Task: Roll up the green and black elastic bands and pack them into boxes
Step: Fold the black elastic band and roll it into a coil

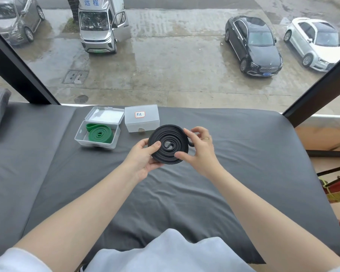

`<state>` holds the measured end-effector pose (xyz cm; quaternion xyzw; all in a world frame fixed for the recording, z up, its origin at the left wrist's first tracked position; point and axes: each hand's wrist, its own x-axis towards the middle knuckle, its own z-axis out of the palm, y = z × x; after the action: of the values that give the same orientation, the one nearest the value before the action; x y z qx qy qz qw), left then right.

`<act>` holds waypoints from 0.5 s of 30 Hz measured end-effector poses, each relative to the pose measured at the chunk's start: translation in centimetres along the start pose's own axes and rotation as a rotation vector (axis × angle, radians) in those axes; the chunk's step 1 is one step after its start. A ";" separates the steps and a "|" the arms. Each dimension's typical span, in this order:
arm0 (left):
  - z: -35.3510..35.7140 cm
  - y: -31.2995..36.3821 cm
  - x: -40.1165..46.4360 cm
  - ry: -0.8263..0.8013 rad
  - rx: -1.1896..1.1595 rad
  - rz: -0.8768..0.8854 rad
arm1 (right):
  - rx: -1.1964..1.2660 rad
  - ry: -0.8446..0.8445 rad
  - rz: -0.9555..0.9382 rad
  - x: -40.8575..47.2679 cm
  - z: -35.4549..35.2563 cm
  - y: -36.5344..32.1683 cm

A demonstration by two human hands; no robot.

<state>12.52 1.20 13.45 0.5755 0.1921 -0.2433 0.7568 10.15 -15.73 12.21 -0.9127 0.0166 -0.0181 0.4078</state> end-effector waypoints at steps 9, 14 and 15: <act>1.2 -0.3 -0.7 0.013 -0.161 0.024 | -0.098 -0.115 -0.095 0.3 0.7 -0.8; 1.3 -0.7 -0.8 0.026 -0.204 0.020 | -0.279 -0.019 -0.197 0.9 1.1 -0.5; 1.1 -0.8 -0.9 0.027 -0.190 0.034 | -0.264 -0.011 -0.215 1.0 1.1 -0.4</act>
<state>11.37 0.14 13.65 0.5075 0.2148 -0.2033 0.8093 11.21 -14.71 11.76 -0.9549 -0.0809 -0.0541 0.2804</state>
